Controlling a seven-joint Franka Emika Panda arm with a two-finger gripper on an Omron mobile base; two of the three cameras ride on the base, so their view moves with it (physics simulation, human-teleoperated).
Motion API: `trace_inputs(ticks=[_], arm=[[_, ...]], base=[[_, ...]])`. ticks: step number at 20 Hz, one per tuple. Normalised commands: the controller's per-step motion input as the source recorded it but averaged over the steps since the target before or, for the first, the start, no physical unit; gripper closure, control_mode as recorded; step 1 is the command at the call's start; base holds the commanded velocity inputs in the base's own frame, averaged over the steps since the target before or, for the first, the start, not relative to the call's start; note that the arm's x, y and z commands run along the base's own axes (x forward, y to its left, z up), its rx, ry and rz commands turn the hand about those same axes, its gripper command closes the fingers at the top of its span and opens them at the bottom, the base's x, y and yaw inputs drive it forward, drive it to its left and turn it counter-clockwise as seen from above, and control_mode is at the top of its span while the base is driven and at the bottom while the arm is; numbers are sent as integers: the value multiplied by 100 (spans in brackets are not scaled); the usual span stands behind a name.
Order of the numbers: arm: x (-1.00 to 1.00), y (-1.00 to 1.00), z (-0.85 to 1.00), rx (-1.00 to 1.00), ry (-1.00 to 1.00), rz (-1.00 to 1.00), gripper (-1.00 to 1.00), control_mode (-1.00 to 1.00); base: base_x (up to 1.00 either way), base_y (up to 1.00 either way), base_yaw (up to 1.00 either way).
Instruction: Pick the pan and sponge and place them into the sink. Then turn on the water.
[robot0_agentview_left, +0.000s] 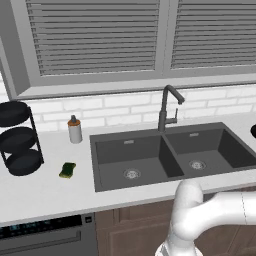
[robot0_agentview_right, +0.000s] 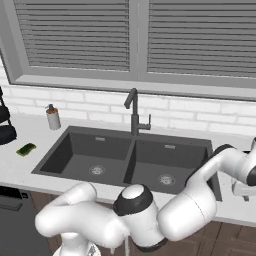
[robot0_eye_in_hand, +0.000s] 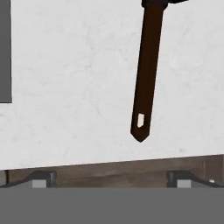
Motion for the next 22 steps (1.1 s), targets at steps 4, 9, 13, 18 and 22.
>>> trace_inputs(ticks=[4, 9, 13, 18, 22], arm=[[0, -2, -34, 4, 0, 1, -100, -100], [0, 0, -51, 1, 0, 2, -100, -100], [4, -1, -51, 0, -5, 1, -100, -100], [12, 0, -48, 0, -9, 0, -100, -100], [16, -1, -50, 0, -7, 0, -100, -100]], base=[[0, 0, 0], [0, 0, 0], [0, 0, 0], [0, 0, 0], [0, 0, 0]])
